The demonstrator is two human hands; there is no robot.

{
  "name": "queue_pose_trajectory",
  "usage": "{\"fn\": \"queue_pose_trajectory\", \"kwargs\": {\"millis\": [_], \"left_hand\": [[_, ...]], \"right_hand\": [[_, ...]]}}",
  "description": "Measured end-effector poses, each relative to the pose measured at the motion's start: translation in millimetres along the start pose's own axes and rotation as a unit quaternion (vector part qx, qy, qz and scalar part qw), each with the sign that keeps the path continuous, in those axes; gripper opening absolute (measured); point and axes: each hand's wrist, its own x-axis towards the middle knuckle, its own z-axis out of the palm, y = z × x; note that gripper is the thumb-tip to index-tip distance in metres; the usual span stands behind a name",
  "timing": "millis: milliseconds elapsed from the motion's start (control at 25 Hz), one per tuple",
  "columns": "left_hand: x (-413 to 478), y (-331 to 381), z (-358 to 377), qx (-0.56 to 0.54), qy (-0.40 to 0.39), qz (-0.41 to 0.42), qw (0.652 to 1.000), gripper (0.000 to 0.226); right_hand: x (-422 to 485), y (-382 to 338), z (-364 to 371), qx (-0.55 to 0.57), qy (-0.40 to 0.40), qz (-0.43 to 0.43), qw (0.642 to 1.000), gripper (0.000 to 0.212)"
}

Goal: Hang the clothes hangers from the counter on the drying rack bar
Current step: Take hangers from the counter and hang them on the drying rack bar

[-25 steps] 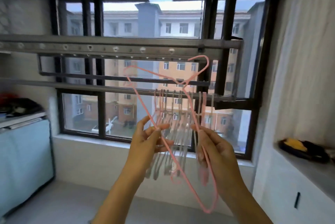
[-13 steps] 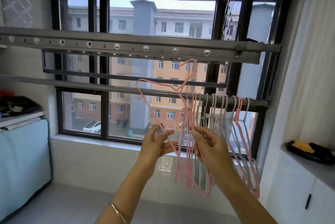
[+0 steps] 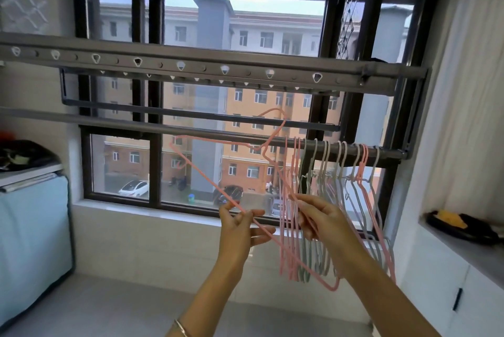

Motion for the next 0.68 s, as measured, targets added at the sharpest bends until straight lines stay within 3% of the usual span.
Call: {"fn": "queue_pose_trajectory", "kwargs": {"millis": [240, 400, 560, 680], "left_hand": [[45.4, 7.6, 15.5, 0.091, -0.056, -0.098, 0.989, 0.031], [67.0, 12.7, 17.6, 0.036, -0.145, -0.177, 0.973, 0.069], [68.9, 7.4, 12.5, 0.062, -0.207, -0.23, 0.949, 0.081], [68.1, 5.6, 17.0, 0.093, -0.227, -0.227, 0.942, 0.077]], "right_hand": [[18.8, -13.3, 15.7, 0.043, -0.016, 0.01, 0.999, 0.025], [34.0, -13.4, 31.8, -0.03, -0.007, 0.028, 0.999, 0.026], [28.6, -2.1, 34.9, -0.062, -0.068, 0.052, 0.994, 0.019], [28.2, 13.0, 24.8, -0.135, -0.006, 0.028, 0.99, 0.027]]}}
